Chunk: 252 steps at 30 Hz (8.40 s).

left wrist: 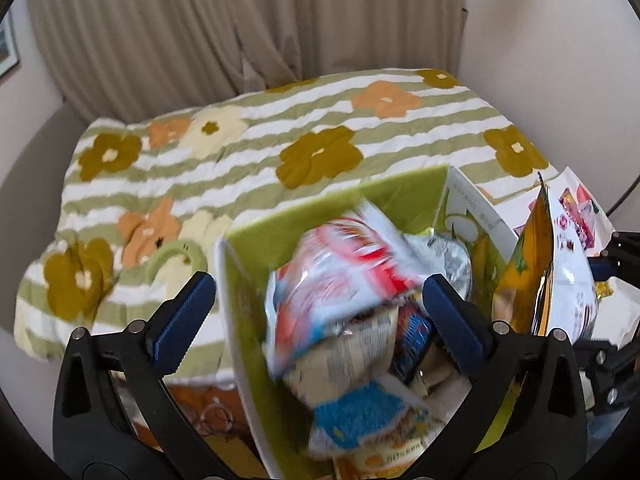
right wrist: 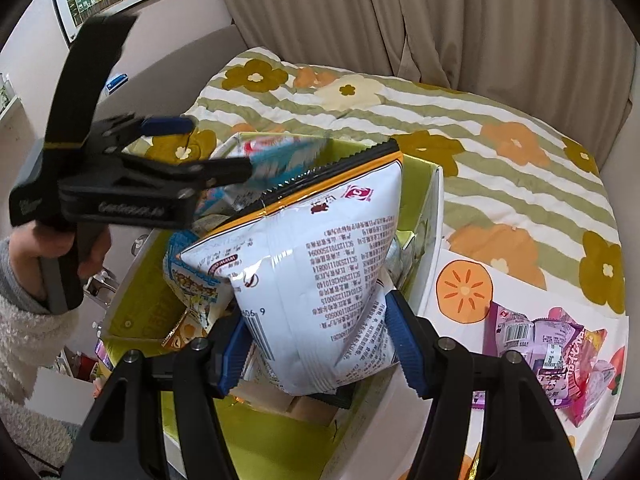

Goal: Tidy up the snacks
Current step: 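Carry both held bags over the box and lower them inside, then open both tools to release the bags into the box and withdraw, then grasp the gold packet with the left tool while the right tool grasps the pink-white packet, then carry the gold and pink-white packets over the box with both tools, then open both tools to drop the packets into the box, then grasp the purple packet with the left tool while the right tool grasps the pink marshmallow packet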

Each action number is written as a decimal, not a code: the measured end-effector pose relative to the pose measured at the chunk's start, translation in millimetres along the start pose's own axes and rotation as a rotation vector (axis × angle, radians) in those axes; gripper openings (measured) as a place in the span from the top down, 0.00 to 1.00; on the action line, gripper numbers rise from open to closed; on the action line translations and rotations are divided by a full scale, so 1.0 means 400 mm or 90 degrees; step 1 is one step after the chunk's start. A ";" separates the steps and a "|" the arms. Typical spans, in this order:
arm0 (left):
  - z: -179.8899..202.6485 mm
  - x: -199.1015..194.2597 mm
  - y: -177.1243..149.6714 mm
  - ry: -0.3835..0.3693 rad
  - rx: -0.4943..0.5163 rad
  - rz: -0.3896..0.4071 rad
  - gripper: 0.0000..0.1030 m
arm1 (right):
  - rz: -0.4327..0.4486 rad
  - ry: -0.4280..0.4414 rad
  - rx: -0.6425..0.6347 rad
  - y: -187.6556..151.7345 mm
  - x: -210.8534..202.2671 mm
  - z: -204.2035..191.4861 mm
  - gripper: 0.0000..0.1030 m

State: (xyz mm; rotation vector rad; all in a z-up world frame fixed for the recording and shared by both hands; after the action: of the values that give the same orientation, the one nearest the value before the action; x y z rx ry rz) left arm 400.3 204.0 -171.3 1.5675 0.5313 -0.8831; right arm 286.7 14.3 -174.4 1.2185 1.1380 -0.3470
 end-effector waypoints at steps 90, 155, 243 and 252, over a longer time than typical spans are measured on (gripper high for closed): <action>1.165 0.263 -0.379 -0.191 0.299 -0.202 0.21 | -0.028 -0.050 -0.058 -0.437 -0.119 0.795 0.00; 0.527 -0.346 -0.163 -0.069 0.039 0.056 0.48 | 0.109 -0.024 -0.090 -0.186 -0.384 0.233 0.46; 0.506 -0.363 -0.175 -0.101 -0.058 0.083 0.01 | 0.198 -0.210 0.219 -0.314 -0.505 0.194 0.00; 0.724 -0.129 -0.056 -0.114 -0.108 -0.005 0.01 | 0.157 -0.173 0.235 -0.307 -0.481 0.504 0.00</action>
State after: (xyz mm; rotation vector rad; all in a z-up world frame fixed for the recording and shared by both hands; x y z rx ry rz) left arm 282.1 -65.3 -148.7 1.3192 0.4709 -0.9494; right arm 209.6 -270.9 -100.4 1.5631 0.6967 -0.5313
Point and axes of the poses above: each gripper's, at about its wrist camera, not at the fingertips, and x roughly the way its jaws point, z to its right, y to its top, the point moved 4 cm from there along x, roughly the way its jaws point, and after that the axes turned 5 degrees about -x, right-handed, at the moved point
